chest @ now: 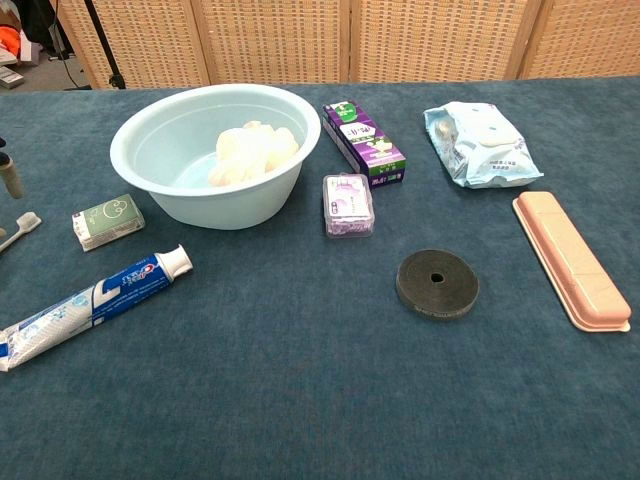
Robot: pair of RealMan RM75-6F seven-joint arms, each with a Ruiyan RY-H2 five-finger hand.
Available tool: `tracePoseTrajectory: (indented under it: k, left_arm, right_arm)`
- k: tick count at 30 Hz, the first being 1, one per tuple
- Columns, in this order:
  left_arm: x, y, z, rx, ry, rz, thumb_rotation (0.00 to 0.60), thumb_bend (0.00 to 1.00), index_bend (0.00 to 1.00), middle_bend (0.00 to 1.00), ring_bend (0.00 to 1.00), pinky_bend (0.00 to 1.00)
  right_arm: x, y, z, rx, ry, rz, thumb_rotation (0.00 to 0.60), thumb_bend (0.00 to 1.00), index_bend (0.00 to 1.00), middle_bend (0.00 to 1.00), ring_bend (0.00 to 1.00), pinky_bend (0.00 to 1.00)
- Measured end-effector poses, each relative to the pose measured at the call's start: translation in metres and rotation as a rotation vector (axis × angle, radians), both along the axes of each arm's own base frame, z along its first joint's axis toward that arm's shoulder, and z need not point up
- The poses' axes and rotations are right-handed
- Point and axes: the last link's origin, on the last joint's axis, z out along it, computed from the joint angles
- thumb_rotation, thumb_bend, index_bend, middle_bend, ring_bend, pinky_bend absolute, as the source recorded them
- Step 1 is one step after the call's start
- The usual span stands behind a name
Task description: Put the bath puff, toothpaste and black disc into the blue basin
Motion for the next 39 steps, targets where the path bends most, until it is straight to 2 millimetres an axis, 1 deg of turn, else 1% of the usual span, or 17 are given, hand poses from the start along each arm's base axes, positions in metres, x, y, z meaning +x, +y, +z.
tracePoseTrajectory:
  k: [5,11,17,21,28,35,39]
  left_arm:
    - [0.007,0.002,-0.017,0.036,-0.022,0.016,0.600,0.27,0.39,0.00,0.00,0.03]
    - [0.018,0.006,-0.030,0.075,-0.056,0.017,0.600,0.27,0.39,0.00,0.00,0.03]
    - [0.032,0.010,-0.040,0.087,-0.103,-0.004,0.600,0.27,0.39,0.00,0.00,0.03]
    - [0.041,0.007,-0.042,0.066,-0.139,-0.028,0.600,0.26,0.39,0.00,0.00,0.03]
    - [0.062,-0.010,-0.038,-0.037,-0.195,-0.063,0.600,0.26,0.39,0.00,0.00,0.03]
    - [0.092,-0.040,-0.025,-0.174,-0.222,-0.096,0.600,0.26,0.39,0.00,0.00,0.03]
    - [0.100,-0.056,-0.019,-0.222,-0.186,-0.111,0.600,0.26,0.39,0.00,0.00,0.03]
  right_arm:
    - [0.000,0.000,0.001,0.000,-0.006,0.000,0.600,0.21,0.06,0.00,0.00,0.00]
    - [0.000,0.000,-0.001,0.008,-0.011,0.002,0.600,0.21,0.06,0.00,0.00,0.00]
    - [0.000,-0.001,0.000,0.007,-0.013,0.001,0.600,0.21,0.06,0.00,0.00,0.00]
    - [-0.001,-0.001,0.001,0.001,-0.017,-0.002,0.600,0.21,0.06,0.00,0.00,0.00]
    - [-0.001,-0.001,0.002,-0.006,-0.018,-0.001,0.600,0.21,0.06,0.00,0.00,0.00]
    - [0.001,0.000,0.002,-0.007,-0.019,0.003,0.600,0.21,0.06,0.00,0.00,0.00]
    - [0.000,0.000,0.004,-0.014,-0.023,0.000,0.600,0.21,0.06,0.00,0.00,0.00]
